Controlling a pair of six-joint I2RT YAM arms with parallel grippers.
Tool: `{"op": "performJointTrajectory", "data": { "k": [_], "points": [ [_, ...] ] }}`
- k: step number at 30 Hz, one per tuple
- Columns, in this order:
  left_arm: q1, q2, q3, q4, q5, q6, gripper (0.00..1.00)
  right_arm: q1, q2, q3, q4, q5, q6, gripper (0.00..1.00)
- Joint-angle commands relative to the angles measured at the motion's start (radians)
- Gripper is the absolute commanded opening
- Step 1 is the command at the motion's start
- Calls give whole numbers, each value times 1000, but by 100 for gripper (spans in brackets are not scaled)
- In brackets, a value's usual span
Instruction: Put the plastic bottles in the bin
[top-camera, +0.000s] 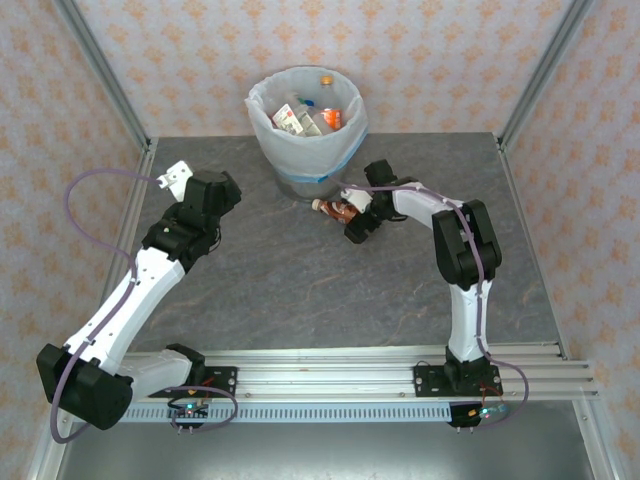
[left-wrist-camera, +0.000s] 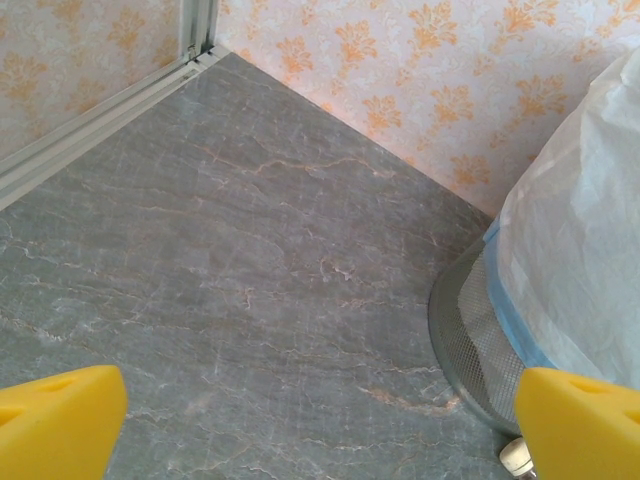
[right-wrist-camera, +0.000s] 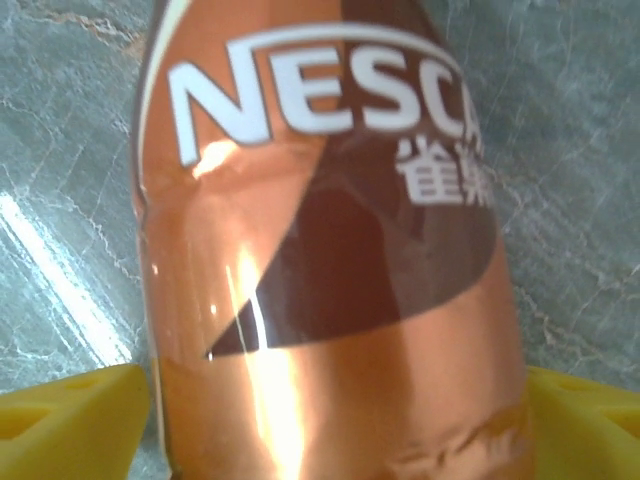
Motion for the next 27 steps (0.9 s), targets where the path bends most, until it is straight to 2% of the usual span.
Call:
{"op": "performJointTrajectory", "data": {
  "k": [1, 6, 20, 27],
  "points": [
    [8, 3, -12, -26, -36, -23, 100, 12, 19, 23, 12, -12, -46, 88],
    [9, 12, -16, -19, -30, -27, 100, 20, 22, 17, 30, 12, -55, 86],
    [12, 31, -16, -3, -15, -34, 100, 24, -31, -4, 16, 4, -48, 58],
    [12, 31, -19, -21, -9, -37, 100, 23, -103, -82, 53, 47, -45, 52]
  ]
}}
